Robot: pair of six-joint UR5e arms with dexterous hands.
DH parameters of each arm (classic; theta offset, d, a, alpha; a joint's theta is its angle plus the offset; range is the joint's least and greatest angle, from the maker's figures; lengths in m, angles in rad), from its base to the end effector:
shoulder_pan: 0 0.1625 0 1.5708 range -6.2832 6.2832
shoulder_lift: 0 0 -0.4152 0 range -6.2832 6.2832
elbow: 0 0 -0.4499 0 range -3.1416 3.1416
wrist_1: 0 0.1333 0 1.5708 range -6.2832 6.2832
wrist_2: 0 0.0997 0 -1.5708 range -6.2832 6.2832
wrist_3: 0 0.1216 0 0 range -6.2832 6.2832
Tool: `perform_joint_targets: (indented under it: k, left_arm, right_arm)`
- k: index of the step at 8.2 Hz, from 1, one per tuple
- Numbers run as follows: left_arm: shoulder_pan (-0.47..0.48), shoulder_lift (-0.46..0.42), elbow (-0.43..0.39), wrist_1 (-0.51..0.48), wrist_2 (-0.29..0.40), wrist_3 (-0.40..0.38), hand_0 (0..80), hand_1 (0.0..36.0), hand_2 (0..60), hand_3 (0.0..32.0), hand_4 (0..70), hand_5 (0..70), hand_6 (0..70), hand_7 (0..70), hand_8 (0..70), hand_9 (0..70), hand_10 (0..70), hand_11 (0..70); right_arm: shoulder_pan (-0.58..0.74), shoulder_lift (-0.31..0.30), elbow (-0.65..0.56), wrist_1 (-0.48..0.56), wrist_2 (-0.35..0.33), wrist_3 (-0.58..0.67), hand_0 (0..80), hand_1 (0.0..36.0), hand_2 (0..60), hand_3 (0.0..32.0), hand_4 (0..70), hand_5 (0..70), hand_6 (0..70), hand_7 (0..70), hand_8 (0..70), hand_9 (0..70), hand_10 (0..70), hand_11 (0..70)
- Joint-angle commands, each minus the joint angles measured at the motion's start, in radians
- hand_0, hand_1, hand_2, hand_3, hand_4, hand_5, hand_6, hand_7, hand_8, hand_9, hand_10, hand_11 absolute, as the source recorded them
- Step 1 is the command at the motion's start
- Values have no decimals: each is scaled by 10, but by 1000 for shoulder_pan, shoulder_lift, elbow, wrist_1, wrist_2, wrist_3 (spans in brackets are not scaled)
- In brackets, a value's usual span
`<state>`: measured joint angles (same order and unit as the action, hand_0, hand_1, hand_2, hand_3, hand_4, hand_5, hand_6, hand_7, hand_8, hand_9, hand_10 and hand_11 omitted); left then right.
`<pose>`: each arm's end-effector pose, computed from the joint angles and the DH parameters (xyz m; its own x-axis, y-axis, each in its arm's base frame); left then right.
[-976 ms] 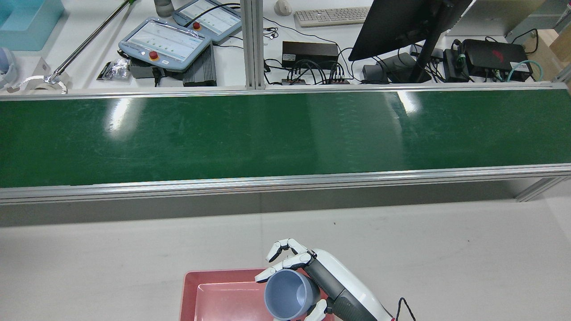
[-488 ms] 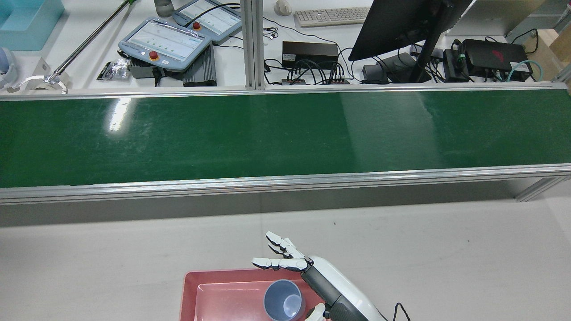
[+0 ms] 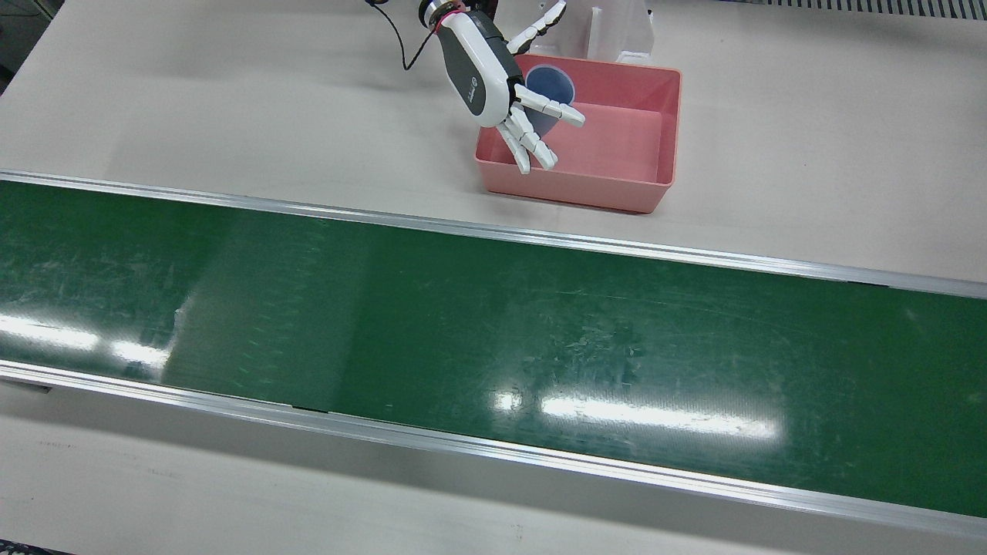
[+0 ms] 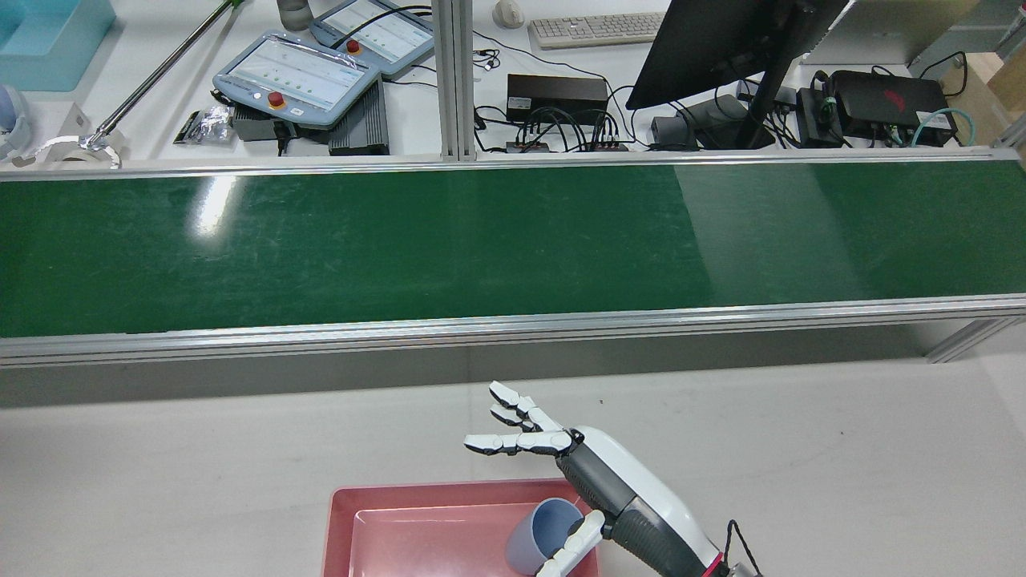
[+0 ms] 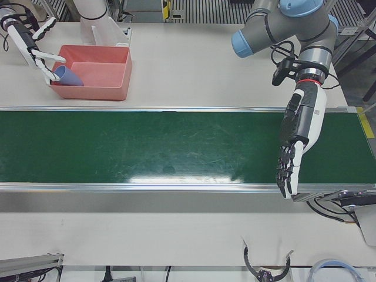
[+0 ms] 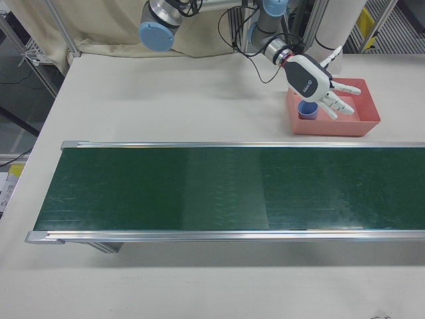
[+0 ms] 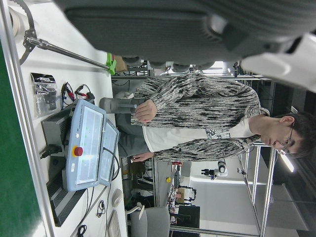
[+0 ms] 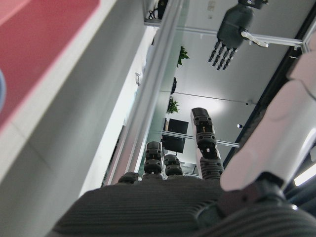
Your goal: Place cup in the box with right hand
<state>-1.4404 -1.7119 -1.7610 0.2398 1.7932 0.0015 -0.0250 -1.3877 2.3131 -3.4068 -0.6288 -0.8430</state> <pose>-0.0261 -0.6197 0.5157 -0.9385 -0.3445 -0.0216 -0.0105 0.0911 -0.9958 -0.4695 -0.2200 0.2462 -0.8728 0.4132 0.2598 -0.0580 0.4407 -0.8958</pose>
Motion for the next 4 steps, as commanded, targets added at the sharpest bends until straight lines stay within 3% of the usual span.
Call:
perform_joint_targets:
  k: [1,2,3,4]
  left_arm:
    - [0,0,-2,0,0,0,0,0,0,0,0,0,0,0,0,0,0,0]
    - [0,0,-2,0,0,0,0,0,0,0,0,0,0,0,0,0,0,0]
    - [0,0,-2,0,0,0,0,0,0,0,0,0,0,0,0,0,0,0]
    - [0,0,-2,0,0,0,0,0,0,0,0,0,0,0,0,0,0,0]
  right_arm:
    - [243,-108,165,-11,-148,50,480,109,92,0,136,43,38,123,86,154,7,22]
    - [329,-176,187,-12,-185,124,500,112,53,0,195,47,42,137,90,161,5,21]
    - [426,-262,189,-17,-190,236,505,118,54,0,199,49,45,150,93,169,7,24]
    - [533,-330,180,-52,-233,356,517,104,0,0,254,49,48,163,97,176,9,26]
